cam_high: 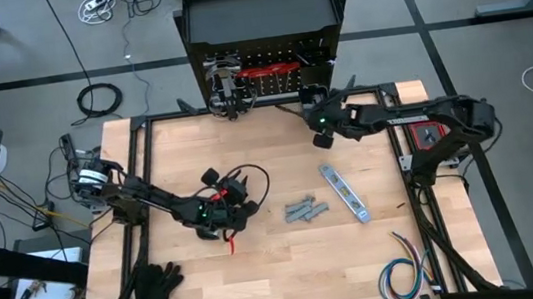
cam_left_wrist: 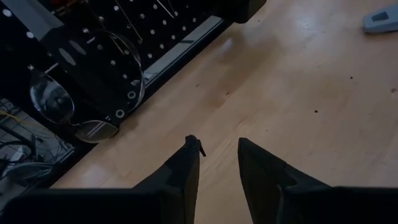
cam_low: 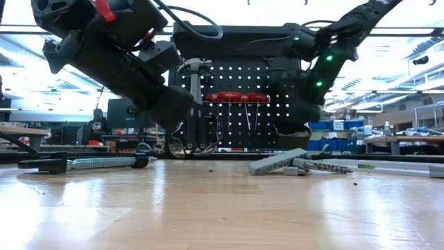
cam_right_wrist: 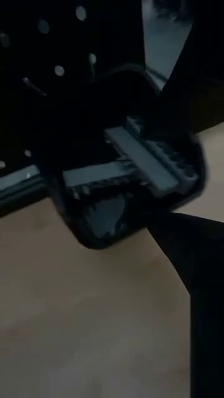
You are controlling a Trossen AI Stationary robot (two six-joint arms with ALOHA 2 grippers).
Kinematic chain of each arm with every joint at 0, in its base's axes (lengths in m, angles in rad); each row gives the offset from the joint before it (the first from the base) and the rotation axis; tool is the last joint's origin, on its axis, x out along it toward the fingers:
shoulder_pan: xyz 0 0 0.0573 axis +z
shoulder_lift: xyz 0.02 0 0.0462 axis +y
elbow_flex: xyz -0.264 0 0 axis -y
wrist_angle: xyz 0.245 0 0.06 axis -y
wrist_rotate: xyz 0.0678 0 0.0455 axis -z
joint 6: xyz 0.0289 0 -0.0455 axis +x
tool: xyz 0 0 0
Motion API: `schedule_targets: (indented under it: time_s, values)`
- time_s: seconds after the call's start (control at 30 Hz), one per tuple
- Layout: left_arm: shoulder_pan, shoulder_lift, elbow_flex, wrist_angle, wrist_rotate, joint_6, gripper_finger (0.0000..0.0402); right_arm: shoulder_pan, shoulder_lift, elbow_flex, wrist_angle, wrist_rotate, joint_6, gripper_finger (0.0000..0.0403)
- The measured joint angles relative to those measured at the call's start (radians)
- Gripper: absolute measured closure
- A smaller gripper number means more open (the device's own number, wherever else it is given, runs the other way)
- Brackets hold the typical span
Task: Hang tools onto peg board
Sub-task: Put the screwdriver bits on the table
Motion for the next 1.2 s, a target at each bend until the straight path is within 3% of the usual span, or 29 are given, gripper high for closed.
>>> schedule_targets:
  time_s: [0.1,0.23,0.4,0.5,0.87,1.0,1.2]
  values:
    - [0.009,0.000,0.000,0.000,0.024,0.000,0.0291,0.021,0.080,0.063,-0.004,0.080,0.038,0.0195]
    - [0.012,0.000,0.000,-0.001,0.030,0.000,0.0291,0.029,0.174,0.146,-0.028,0.102,0.049,0.0190]
    - [0.012,0.000,0.000,-0.003,0.030,0.000,0.0291,0.024,0.287,0.240,-0.133,0.202,0.103,0.0192]
    - [0.012,0.000,0.000,-0.004,0.030,0.001,0.0291,0.014,0.336,0.282,-0.209,0.201,0.143,0.0193]
    - [0.011,0.000,0.000,-0.003,0.031,0.001,0.0291,-0.040,0.381,0.331,-0.449,0.306,0.280,0.0205]
    - [0.011,0.000,0.000,-0.004,0.031,0.001,0.0291,-0.042,0.370,0.329,-0.452,0.305,0.244,0.0238]
    - [0.011,0.000,0.000,-0.008,0.029,0.001,0.0291,-0.038,0.368,0.327,-0.445,0.300,0.192,0.0358]
